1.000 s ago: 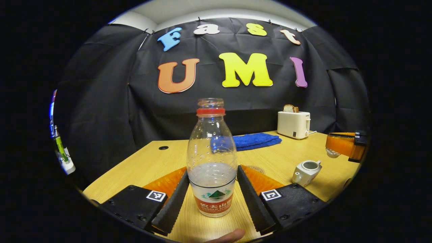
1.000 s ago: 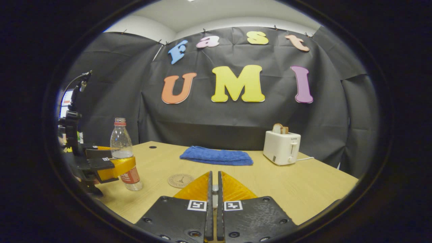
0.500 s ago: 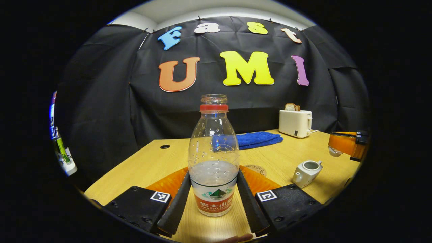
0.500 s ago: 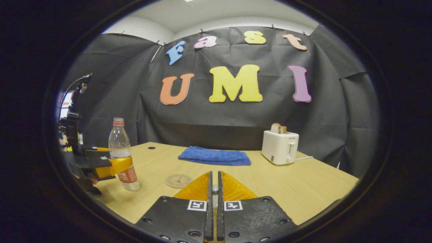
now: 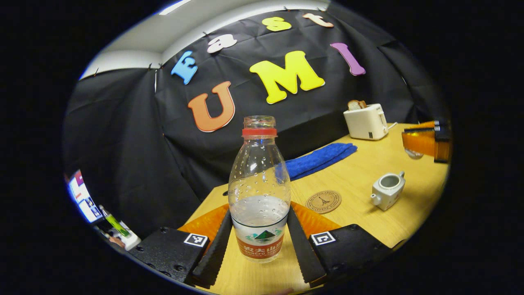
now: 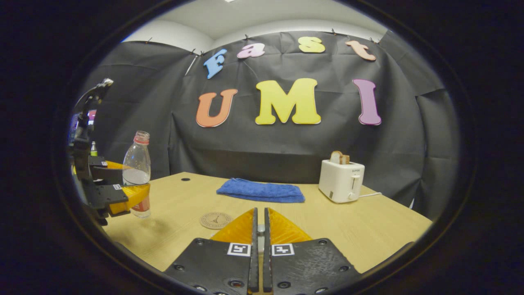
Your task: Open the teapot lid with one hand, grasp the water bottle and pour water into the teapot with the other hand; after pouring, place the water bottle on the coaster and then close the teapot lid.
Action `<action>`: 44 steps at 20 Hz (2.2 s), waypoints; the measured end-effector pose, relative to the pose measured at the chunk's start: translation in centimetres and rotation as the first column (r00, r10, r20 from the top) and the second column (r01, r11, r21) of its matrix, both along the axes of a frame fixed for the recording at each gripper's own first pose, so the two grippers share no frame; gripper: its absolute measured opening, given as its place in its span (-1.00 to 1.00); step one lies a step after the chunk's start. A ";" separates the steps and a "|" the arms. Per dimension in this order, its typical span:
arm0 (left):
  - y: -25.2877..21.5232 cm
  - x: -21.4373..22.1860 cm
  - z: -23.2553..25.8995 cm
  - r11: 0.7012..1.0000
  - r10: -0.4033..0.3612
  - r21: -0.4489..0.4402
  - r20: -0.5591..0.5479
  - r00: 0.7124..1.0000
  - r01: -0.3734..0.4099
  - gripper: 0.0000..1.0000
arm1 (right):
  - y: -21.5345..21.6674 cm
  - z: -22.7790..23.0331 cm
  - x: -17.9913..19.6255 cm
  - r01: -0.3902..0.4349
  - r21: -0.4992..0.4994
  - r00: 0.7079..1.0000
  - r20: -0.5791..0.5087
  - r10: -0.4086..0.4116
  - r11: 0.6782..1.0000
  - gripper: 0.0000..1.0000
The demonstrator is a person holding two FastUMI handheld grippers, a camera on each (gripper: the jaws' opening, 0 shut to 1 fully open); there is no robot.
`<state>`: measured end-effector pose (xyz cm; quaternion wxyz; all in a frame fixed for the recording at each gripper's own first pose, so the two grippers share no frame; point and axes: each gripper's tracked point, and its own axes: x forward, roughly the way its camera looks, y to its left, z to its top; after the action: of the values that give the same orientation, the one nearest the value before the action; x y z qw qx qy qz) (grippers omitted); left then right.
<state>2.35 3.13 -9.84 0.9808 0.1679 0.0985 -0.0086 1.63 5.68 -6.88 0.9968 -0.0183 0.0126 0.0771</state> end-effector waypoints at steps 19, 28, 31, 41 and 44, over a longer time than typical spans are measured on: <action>-4.8 1.7 -2.2 0.700 -0.124 0.687 -0.153 0.980 0.196 0.51 | -8.3 0.0 2.3 0.099 0.011 0.995 -0.028 -0.099 0.995 -0.92; -8.3 1.0 -3.7 0.433 -0.162 0.851 -0.251 0.954 0.297 0.51 | -11.0 3.1 1.2 0.152 -0.025 0.984 0.101 -0.149 0.988 -0.92; -8.9 0.8 -3.8 0.350 -0.158 0.883 -0.274 0.949 0.313 0.51 | -11.0 3.1 1.2 0.141 -0.026 0.985 0.108 -0.137 0.990 -0.92; -9.0 0.9 -2.2 0.171 -0.128 0.936 -0.290 0.948 0.309 0.51 | -12.1 3.4 1.3 0.155 -0.036 0.980 0.131 -0.149 0.987 -0.92; -9.1 1.0 -1.9 0.142 -0.123 0.942 -0.289 0.949 0.305 0.51 | -12.0 3.5 1.2 0.150 -0.035 0.980 0.134 -0.145 0.988 -0.92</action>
<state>3.35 -5.93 -11.74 0.6221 0.7669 0.1256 -0.0951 2.79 -6.30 -3.42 0.9977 -0.0449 -0.0498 0.0014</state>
